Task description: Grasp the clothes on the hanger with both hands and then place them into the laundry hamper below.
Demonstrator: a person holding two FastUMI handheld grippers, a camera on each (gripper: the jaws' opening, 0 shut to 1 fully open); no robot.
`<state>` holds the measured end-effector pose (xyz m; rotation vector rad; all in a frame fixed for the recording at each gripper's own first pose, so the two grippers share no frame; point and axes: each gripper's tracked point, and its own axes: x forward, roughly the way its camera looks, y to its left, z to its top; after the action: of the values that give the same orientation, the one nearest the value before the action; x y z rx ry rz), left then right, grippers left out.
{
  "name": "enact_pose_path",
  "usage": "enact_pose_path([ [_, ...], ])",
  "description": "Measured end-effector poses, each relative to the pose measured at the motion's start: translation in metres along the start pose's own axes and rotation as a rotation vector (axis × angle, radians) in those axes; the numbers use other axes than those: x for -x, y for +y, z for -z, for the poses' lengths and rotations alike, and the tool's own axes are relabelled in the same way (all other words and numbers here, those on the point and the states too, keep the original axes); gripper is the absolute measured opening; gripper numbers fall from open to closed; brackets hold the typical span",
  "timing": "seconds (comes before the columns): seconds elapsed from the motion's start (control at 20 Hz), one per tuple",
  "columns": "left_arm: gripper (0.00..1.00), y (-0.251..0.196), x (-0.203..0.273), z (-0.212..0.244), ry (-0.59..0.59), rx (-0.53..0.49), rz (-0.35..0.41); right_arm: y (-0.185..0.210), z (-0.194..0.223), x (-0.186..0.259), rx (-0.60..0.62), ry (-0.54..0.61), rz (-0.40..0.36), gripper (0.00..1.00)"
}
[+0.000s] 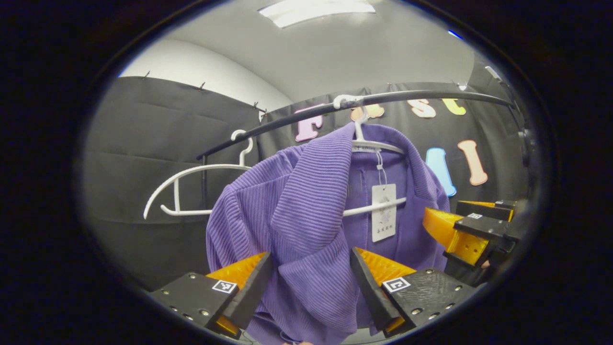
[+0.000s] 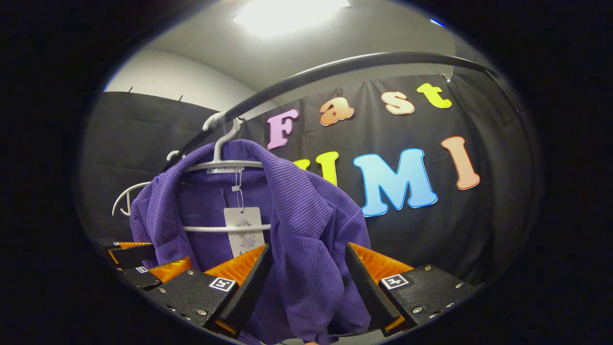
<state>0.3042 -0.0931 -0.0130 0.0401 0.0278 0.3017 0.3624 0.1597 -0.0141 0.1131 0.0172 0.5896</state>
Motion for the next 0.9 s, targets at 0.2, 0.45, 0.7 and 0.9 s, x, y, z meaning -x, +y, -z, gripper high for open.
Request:
enact_pose_path([
  [0.2,0.94,-0.001,-0.007,0.003,-0.006,-0.012,-0.023,0.003,0.016,-0.014,-0.002,0.026,-0.006,0.94],
  [0.45,0.99,-0.001,-0.008,0.005,-0.007,0.017,-0.088,0.004,0.014,-0.026,0.025,-0.015,0.012,0.93],
  [0.7,0.66,0.001,-0.017,0.008,-0.002,0.031,-0.115,0.005,0.015,-0.034,0.080,-0.017,0.001,0.46],
  [0.9,0.55,0.001,-0.019,0.011,-0.005,0.059,-0.067,0.014,0.010,-0.032,0.078,-0.042,-0.028,0.07],
])
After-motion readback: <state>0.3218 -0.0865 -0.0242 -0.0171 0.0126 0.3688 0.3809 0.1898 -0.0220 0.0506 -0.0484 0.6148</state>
